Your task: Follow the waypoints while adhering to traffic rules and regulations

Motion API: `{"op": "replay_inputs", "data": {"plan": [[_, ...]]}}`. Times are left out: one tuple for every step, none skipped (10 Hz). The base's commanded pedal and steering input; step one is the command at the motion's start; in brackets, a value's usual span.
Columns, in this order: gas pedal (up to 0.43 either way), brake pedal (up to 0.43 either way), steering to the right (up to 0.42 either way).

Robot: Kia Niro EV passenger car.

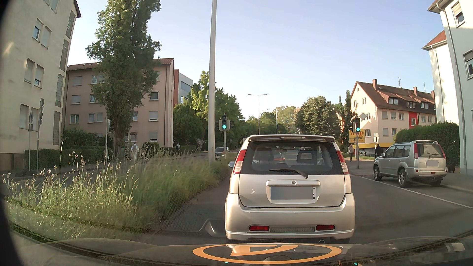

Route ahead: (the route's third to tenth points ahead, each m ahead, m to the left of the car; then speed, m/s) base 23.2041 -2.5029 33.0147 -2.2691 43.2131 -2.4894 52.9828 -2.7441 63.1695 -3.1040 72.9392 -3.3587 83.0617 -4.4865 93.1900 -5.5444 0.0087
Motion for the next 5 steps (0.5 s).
{"op": "replay_inputs", "data": {"plan": [[0.0, 0.0, 0.0], [0.0, 0.0, 0.001], [0.0, 0.0, 0.0], [0.0, 0.0, 0.0], [0.0, 0.0, 0.0]]}}
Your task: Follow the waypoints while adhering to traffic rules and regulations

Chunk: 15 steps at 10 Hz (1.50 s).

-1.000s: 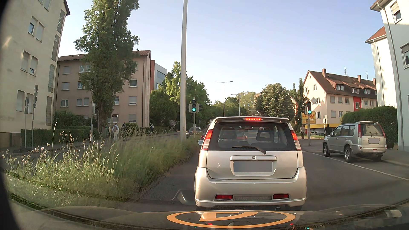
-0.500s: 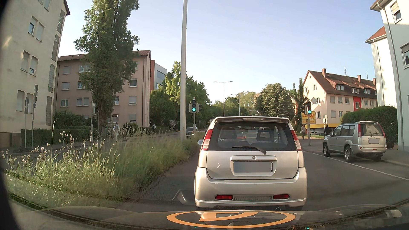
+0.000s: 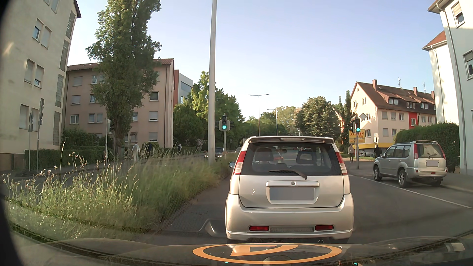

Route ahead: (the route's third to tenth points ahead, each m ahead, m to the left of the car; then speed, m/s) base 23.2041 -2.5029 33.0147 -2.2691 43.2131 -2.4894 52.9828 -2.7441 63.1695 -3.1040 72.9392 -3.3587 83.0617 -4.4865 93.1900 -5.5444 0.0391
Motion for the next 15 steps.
{"op": "replay_inputs", "data": {"plan": [[0.008, 0.0, 0.001], [0.039, 0.0, 0.001], [0.067, 0.0, 0.001], [0.087, 0.0, 0.001], [0.098, 0.0, 0.001], [0.118, 0.0, 0.001], [0.157, 0.0, 0.001], [0.189, 0.0, 0.001], [0.228, 0.0, 0.001], [0.248, 0.0, 0.001], [0.28, 0.0, 0.001], [0.299, 0.0, 0.001], [0.319, 0.0, 0.001], [0.339, 0.0, 0.001], [0.358, 0.0, 0.001]]}}
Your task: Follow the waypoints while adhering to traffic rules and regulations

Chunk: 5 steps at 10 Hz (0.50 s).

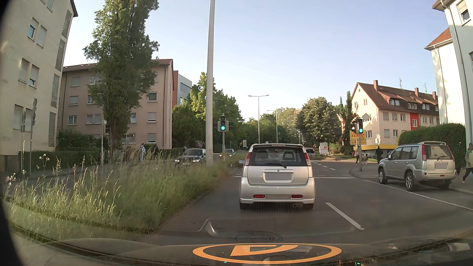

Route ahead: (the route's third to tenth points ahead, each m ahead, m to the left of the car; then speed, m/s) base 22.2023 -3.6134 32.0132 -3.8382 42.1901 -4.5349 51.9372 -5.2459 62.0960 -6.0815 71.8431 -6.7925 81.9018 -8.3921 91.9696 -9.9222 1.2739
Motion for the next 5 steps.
{"op": "replay_inputs", "data": {"plan": [[0.378, 0.0, 0.001], [0.398, 0.0, 0.001], [0.398, 0.0, 0.001], [0.409, 0.0, 0.001], [0.409, 0.0, 0.001]]}}
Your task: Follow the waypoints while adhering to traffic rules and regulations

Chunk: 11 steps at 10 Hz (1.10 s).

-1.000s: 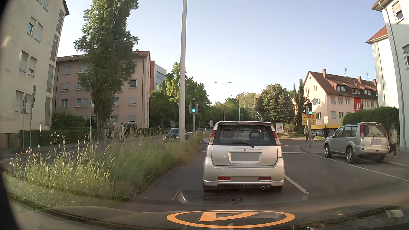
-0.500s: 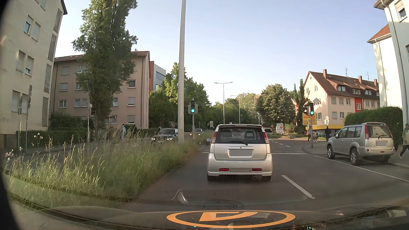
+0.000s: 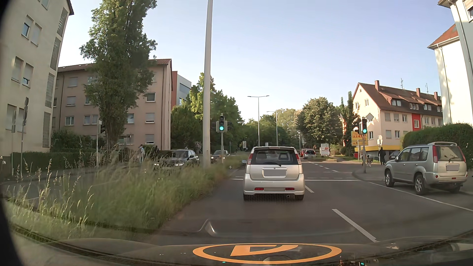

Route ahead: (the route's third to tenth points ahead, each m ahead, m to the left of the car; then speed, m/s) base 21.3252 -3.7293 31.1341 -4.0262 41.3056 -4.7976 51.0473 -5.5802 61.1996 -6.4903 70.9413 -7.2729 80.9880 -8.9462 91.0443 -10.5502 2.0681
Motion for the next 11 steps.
{"op": "replay_inputs", "data": {"plan": [[0.409, 0.0, 0.001], [0.429, 0.0, 0.001], [0.441, 0.0, 0.001], [0.441, 0.0, 0.001], [0.449, 0.0, 0.001], [0.461, 0.0, 0.001], [0.48, 0.0, 0.001], [0.531, 0.0, 0.001], [0.539, 0.0, 0.001], [0.559, 0.0, 0.001], [0.559, 0.0, 0.001]]}}
